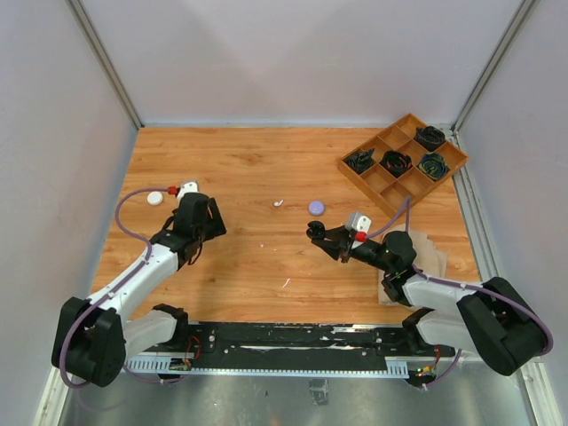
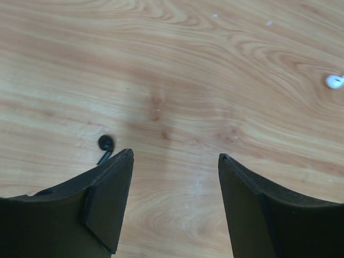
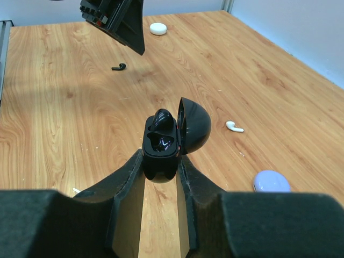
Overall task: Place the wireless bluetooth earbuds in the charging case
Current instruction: Move the earbud to the center of the board.
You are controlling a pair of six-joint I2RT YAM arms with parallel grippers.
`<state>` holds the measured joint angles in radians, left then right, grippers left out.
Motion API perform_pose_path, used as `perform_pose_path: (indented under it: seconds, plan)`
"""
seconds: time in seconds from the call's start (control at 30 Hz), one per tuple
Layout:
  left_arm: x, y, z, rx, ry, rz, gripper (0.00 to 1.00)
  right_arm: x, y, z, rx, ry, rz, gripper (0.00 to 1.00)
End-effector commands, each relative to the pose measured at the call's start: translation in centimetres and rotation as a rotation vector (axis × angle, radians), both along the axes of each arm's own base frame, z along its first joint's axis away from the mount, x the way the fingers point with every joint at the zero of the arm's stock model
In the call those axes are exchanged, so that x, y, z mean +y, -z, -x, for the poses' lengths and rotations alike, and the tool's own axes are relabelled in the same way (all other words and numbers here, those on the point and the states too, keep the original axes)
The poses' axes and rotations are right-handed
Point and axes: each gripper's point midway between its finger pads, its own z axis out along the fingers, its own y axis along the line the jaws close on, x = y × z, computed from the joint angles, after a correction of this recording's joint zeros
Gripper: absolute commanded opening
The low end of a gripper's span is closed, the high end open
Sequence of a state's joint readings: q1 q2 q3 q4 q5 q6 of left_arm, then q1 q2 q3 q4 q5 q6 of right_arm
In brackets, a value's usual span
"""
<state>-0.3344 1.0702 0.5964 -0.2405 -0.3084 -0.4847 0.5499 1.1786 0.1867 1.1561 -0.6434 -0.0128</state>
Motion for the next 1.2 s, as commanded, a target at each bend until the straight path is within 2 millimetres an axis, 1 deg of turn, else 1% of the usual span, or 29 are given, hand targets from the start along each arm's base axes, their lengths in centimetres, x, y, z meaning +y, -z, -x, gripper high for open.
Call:
perform_pose_path:
  seconds: [0.0, 0.1, 0.17, 0.3, 0.5, 0.67, 0.8, 0.87, 1.0, 1.1, 1.17]
  plan:
    - [3.0, 2.4, 0.8, 0.048, -0.148, -0.04, 0.67, 0.3, -1.3, 0.3, -0.041, -0.01, -0.038, 0.11]
    - [3.8, 3.2, 0.8, 0.066, -0.199, -0.004, 0.63, 0.3, -1.4, 0.3, -0.042, -0.011, -0.041, 0.11]
    - [4.4, 3.5, 0.8, 0.063, -0.25, 0.005, 0.61, 0.2, -1.4, 0.3, -0.04, -0.007, -0.04, 0.11]
    - [5.3, 4.7, 1.1, 0.099, -0.318, 0.012, 0.57, 0.2, -1.3, 0.3, -0.038, -0.006, -0.038, 0.12]
    - [6.1, 5.7, 0.7, 0.127, -0.358, 0.011, 0.56, 0.3, -1.3, 0.3, -0.035, -0.01, -0.038, 0.12]
    - [6.6, 6.4, 0.5, 0.144, -0.371, -0.004, 0.51, 0.3, -1.2, 0.2, -0.031, -0.01, -0.037, 0.12]
    - [6.1, 7.1, 0.5, 0.174, -0.351, 0.006, 0.45, 0.4, -1.2, 0.3, -0.03, -0.015, -0.04, 0.12]
    - [5.7, 7.6, 0.7, 0.196, -0.333, 0.016, 0.4, 0.4, -1.3, 0.3, -0.03, -0.014, -0.04, 0.12]
    - [5.0, 8.2, 1.1, 0.232, -0.296, 0.036, 0.26, 0.4, -1.3, 0.3, -0.031, -0.014, -0.041, 0.12]
    - [3.7, 8.5, 1.5, 0.258, -0.245, 0.083, 0.19, 0.4, -1.4, 0.2, -0.032, -0.015, -0.041, 0.12]
    - [2.8, 8.7, 1.5, 0.272, -0.199, 0.113, 0.12, 0.5, -1.4, 0.3, -0.03, -0.018, -0.041, 0.12]
